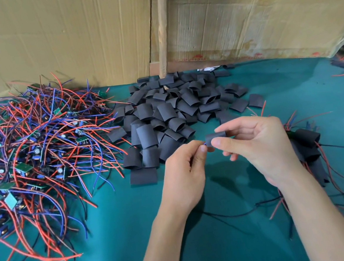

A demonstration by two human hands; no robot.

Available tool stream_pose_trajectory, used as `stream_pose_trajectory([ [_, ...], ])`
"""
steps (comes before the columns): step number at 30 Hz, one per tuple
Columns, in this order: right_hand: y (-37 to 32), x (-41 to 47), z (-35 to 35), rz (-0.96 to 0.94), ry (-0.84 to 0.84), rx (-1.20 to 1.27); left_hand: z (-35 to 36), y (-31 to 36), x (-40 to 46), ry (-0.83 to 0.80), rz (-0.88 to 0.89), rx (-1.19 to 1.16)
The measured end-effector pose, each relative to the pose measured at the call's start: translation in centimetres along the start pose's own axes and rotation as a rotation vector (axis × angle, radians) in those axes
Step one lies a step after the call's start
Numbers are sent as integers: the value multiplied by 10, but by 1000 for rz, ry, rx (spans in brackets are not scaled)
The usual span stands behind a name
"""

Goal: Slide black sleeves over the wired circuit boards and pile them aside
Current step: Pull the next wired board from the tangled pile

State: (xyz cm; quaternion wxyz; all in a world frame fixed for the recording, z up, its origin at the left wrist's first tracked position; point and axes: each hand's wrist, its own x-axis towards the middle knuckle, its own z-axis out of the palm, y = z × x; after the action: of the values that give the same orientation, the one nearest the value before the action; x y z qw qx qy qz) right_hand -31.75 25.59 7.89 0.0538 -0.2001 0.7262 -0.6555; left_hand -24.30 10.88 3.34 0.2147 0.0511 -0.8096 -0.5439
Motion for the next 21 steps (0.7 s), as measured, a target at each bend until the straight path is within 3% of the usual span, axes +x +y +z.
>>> stream_pose_trajectory([
  [6,6,-2,11,51,-97,-94,-4,4,-1,-32,-167,-114],
  [12,10,-3,20,47,-82,-61,-2,7,-2,-50,-134,-110],
  [21,5,3,1,91,248,284,1,1,-3,-56,-198,-129],
])
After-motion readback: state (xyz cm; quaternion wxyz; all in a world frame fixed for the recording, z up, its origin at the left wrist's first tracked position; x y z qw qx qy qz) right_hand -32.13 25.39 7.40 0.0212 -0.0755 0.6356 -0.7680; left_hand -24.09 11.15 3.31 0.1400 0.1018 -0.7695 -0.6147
